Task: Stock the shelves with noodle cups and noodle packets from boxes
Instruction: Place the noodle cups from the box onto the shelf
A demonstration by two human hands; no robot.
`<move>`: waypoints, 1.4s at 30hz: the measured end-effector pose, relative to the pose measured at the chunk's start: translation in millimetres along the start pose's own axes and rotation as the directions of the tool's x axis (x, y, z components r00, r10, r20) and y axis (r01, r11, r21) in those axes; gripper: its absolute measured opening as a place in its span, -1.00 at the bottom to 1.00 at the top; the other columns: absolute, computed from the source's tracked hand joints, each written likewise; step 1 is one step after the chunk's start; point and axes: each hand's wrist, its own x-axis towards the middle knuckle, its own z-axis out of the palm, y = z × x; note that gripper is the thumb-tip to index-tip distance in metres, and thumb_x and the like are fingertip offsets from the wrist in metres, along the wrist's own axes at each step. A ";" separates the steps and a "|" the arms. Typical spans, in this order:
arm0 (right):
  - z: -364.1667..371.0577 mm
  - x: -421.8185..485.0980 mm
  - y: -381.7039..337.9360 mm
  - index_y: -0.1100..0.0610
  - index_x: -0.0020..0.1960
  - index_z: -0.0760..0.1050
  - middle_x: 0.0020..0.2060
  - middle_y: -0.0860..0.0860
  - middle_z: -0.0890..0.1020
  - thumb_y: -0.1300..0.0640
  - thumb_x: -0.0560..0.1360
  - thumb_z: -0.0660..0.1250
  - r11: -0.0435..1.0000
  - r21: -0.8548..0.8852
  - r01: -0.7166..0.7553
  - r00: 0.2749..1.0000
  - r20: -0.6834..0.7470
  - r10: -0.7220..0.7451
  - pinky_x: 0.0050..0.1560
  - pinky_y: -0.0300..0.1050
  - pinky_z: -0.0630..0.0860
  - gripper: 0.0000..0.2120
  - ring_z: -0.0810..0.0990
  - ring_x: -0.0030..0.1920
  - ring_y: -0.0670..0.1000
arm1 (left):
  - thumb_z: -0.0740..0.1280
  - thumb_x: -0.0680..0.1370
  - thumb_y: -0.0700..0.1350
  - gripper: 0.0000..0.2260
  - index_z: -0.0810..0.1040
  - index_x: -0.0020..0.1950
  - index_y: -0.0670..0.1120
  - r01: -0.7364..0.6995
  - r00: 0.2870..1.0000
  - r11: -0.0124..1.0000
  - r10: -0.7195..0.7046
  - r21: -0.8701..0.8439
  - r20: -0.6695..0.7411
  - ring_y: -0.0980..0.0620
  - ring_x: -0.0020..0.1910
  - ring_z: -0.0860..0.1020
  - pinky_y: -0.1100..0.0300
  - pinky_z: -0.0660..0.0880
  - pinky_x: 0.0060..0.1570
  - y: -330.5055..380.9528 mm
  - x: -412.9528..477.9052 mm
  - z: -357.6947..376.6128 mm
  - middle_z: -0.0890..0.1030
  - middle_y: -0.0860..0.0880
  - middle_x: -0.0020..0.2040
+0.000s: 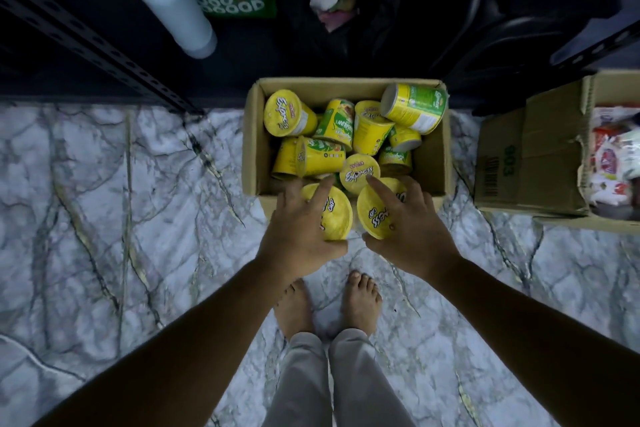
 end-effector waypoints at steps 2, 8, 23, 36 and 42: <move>-20.3 -14.2 -14.7 -0.24 0.61 0.10 0.49 0.11 0.21 -0.18 0.33 0.55 0.999 0.047 -0.003 0.999 -0.050 0.005 0.22 0.20 0.52 -0.02 0.30 0.41 0.28 | 0.55 0.33 0.21 0.00 0.08 0.66 0.19 -0.031 0.999 0.997 0.028 -0.076 -0.046 -0.16 0.51 0.20 -0.10 0.42 0.42 14.0 -19.7 -17.6 0.08 0.02 0.47; -103.8 -68.3 -70.3 -0.04 0.47 0.37 0.49 0.04 0.34 -0.23 0.29 0.60 0.975 0.220 0.038 0.969 -0.248 0.019 0.23 0.06 0.55 -0.16 0.42 0.41 0.19 | 0.52 0.39 0.19 -0.11 0.12 0.62 0.27 -0.147 0.976 0.981 0.122 -0.130 -0.180 0.08 0.52 0.09 -0.01 0.29 0.44 68.9 -90.2 -99.7 0.08 0.16 0.53; -342.4 -199.3 -249.3 -0.14 0.23 0.61 0.51 -0.13 0.29 -0.32 0.38 0.47 0.864 0.352 0.360 0.768 -0.637 -0.060 0.29 -0.22 0.44 -0.52 0.37 0.46 -0.11 | 0.47 0.42 0.30 -0.51 0.66 0.30 0.16 -0.525 0.712 0.850 0.415 -0.038 -0.566 0.04 0.49 0.33 -0.04 0.46 0.31 185.0 -248.2 -342.5 0.36 0.10 0.56; -558.1 -229.9 -338.9 -0.18 0.13 0.68 0.27 -0.21 0.53 -0.23 0.32 0.53 0.796 0.199 0.572 0.577 -0.788 -0.217 0.22 -0.46 0.36 -0.60 0.51 0.29 -0.21 | 0.48 0.39 0.30 -0.55 0.74 0.17 0.10 -0.740 0.358 0.658 0.564 0.142 -0.744 0.02 0.34 0.51 -0.01 0.51 0.29 315.8 -289.0 -539.3 0.60 0.23 0.27; -659.2 -247.3 -372.7 -0.17 0.08 0.68 0.16 -0.27 0.58 -0.21 0.33 0.53 0.758 0.076 0.648 0.464 -0.829 -0.313 0.12 -0.45 0.40 -0.66 0.54 0.22 -0.26 | 0.52 0.34 0.26 -0.64 0.77 0.06 0.13 -0.807 0.238 0.564 0.584 0.177 -0.776 0.11 0.24 0.60 0.19 0.53 0.22 393.4 -308.7 -619.5 0.69 0.22 0.11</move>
